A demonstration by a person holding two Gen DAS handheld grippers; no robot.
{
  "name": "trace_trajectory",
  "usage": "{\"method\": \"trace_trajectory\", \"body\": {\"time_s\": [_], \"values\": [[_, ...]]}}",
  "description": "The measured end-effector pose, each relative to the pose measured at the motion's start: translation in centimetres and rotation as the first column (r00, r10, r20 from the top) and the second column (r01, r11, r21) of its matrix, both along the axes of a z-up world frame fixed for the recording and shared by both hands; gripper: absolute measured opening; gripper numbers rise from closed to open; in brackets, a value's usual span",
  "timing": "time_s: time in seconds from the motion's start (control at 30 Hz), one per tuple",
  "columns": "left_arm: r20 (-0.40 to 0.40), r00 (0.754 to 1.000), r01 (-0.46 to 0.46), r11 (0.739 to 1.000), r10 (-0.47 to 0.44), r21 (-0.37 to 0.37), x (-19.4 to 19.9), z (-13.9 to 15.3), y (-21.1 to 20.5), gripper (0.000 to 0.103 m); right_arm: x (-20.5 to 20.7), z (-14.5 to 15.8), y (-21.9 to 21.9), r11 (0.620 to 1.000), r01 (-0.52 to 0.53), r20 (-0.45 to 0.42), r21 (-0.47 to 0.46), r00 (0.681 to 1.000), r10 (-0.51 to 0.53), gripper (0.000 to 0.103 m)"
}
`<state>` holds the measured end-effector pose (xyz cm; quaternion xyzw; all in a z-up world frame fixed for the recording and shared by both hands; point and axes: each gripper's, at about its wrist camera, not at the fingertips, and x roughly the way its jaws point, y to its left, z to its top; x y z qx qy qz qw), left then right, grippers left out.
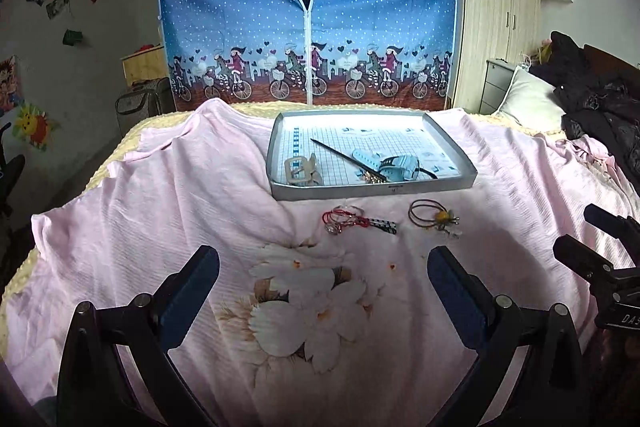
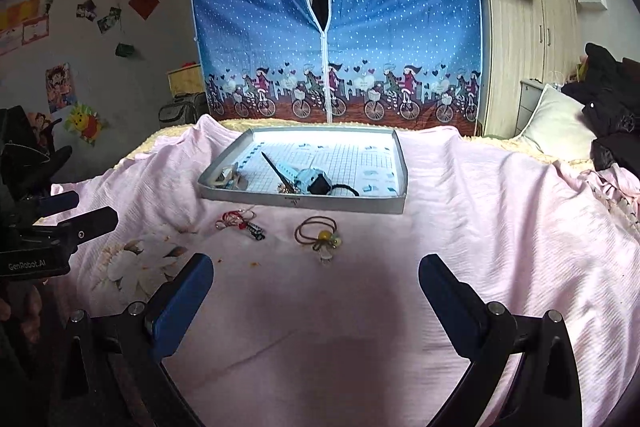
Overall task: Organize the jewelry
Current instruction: 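Lift both open tools up and away from the tray, then move the left tool toward the black beaded clip while the right tool approaches the white clip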
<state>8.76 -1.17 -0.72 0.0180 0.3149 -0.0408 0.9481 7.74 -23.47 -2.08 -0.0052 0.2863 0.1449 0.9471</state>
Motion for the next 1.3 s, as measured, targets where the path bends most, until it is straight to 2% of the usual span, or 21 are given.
{"method": "trace_trajectory", "body": {"time_s": [0.13, 0.27, 0.4, 0.5, 0.63, 0.73, 0.83, 0.9, 0.97, 1.03, 1.13, 1.17, 1.23, 1.3], "values": [[-0.079, 0.997, -0.024, 0.999, 0.022, -0.024, 0.8, -1.1, 0.4, 0.102, 1.2, -1.3, -0.3, 0.999, 0.034, -0.098, -0.005, 0.995, -0.034, 0.103], [-0.161, 0.987, -0.025, 0.995, 0.009, -0.096, 1.6, -2.2, 1.1, 0.102, 2.2, -2.7, -0.5, 0.999, 0.047, -0.2, -0.011, 0.979, -0.049, 0.103], [-0.21, 0.977, -0.042, 0.993, 0.017, -0.114, 2.2, -2.6, 1.4, 0.102, 2.5, -3.2, -0.7, 0.999, 0.052, -0.239, -0.013, 0.97, -0.053, 0.103], [-0.268, 0.963, -0.042, 0.993, 0.01, -0.114, 3.2, -3.0, 1.4, 0.102, 3.2, -3.3, -1.1, 0.999, 0.043, -0.281, 0.023, 0.959, -0.035, 0.103], [-0.37, 0.927, 0.01, 0.989, -0.064, -0.146, 5.3, -3.5, 1.5, 0.102, 5.4, -4.5, -2.3, 0.995, 0.025, -0.407, 0.1, 0.913, 0.018, 0.103], [-0.388, 0.917, 0.066, 0.994, -0.093, -0.083, 6.7, -3.1, 1.5, 0.102, 7.2, -5.3, -3.2, 0.992, 0.043, -0.473, 0.119, 0.881, 0.019, 0.103], [-0.417, 0.901, 0.103, 0.993, -0.119, -0.06, 8.2, -3.4, 1.4, 0.102, 9.0, -6.2, -3.2, 0.995, 0.017, -0.531, 0.098, 0.846, 0.038, 0.103], [-0.44, 0.887, 0.119, 0.99, -0.138, -0.07, 9.5, -3.9, 1.1, 0.102, 9.8, -6.6, -2.7, 0.999, -0.023, -0.537, 0.046, 0.842, 0.044, 0.103], [-0.451, 0.878, 0.119, 0.986, -0.16, -0.119, 10.9, -4.6, 0.9, 0.102, 10.9, -7.2, -1.8, 0.994, -0.106, -0.553, -0.007, 0.829, 0.084, 0.103], [-0.47, 0.863, 0.092, 0.973, -0.184, -0.211, 12.6, -5.6, 0.6, 0.102, 11.9, -8.1, -1.1, 0.987, -0.152, -0.558, -0.055, 0.824, 0.096, 0.103], [-0.503, 0.84, 0.021, 0.939, -0.204, -0.345, 14.6, -7.2, 0.5, 0.102, 12.6, -9.5, -1.2, 0.989, -0.134, -0.585, -0.062, 0.808, 0.073, 0.103], [-0.506, 0.836, 0.009, 0.928, -0.212, -0.373, 14.9, -7.5, 0.6, 0.102, 12.5, -9.6, -1.3, 0.989, -0.128, -0.579, -0.067, 0.813, 0.066, 0.103], [-0.494, 0.841, 0.015, 0.923, -0.22, -0.385, 15.3, -7.7, 0.6, 0.102, 12.2, -9.2, -1.5, 0.989, -0.123, -0.55, -0.077, 0.833, 0.061, 0.103], [-0.471, 0.855, 0.042, 0.933, -0.219, -0.358, 15.3, -7.6, 0.3, 0.1, 12.1, -9.1, -1.5, 0.99, -0.124, -0.538, -0.073, 0.84, 0.066, 0.1]]}}
